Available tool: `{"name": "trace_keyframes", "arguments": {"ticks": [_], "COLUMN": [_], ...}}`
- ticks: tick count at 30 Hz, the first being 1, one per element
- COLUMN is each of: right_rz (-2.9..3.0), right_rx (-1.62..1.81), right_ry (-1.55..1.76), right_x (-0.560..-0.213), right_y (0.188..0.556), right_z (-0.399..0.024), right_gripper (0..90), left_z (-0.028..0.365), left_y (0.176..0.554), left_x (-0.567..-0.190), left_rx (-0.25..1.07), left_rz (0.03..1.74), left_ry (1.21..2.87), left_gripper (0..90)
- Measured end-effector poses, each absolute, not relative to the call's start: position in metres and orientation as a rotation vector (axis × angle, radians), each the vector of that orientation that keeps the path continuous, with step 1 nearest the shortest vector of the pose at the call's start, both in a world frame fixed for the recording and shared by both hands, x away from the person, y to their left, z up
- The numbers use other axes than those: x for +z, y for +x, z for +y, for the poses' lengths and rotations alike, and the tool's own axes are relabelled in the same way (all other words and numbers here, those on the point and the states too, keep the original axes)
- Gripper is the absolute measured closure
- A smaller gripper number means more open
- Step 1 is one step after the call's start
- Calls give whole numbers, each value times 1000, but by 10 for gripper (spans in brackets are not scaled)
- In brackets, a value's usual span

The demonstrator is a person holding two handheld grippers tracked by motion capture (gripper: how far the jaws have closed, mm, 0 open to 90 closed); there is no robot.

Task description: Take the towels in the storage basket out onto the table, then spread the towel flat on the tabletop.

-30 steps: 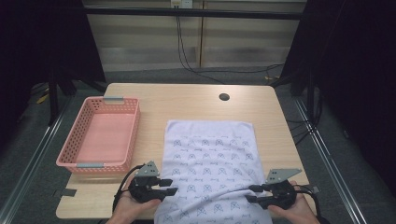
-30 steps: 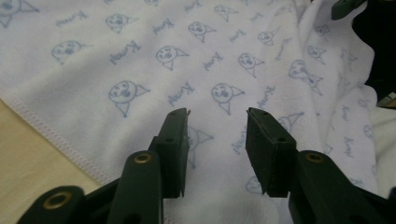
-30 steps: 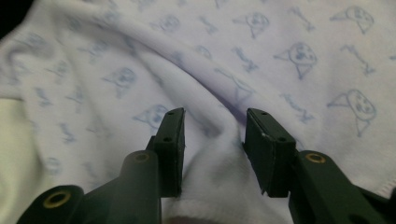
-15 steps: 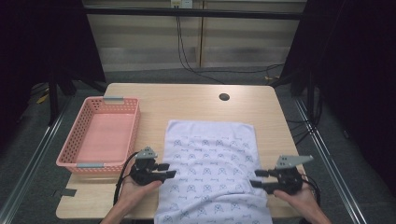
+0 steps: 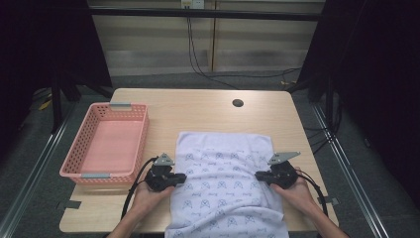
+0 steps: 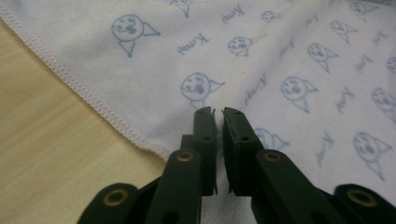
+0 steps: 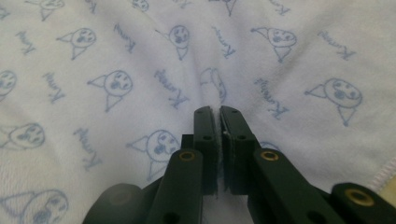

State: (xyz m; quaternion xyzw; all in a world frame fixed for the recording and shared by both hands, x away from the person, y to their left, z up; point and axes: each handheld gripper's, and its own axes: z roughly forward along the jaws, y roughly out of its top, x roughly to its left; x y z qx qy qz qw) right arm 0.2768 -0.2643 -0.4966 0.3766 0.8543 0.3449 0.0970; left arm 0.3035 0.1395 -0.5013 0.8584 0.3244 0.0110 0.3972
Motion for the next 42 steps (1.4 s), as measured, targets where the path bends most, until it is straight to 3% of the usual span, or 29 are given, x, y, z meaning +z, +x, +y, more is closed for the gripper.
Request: {"name": "trace_keyframes", "arguments": {"ticks": [6,13,15,17,26,34,42], "right_rz": [2624,2685,2676,2644,2330,2274,2325], "right_rx": [1039,1052,1064,1067,1140,1093,1054], "right_ry": [1108,1094,1099,1106,1250,1329,1302], "right_x": [-493,-491,-492,-491,-475,-492,-500], "right_y": [248,224,228,232,292,338,345], "right_z": [-275,-276,-277,-277,-311,-333,-326], "right_gripper": [873,871,838,681,514,463,451], "left_z": [139,141,142,143,132,132,135], "left_y": [275,249,255,260,318,360,368], "left_x": [-500,-497,-498,-495,-485,-491,-503], "left_rx": [-70,-66,-87,-53,21,131,135], "left_rz": [764,751,777,789,853,955,1028], "left_ry": [2201,2225,2206,2178,2052,2000,2025], "left_gripper": [871,865,858,755,620,566,511]}}
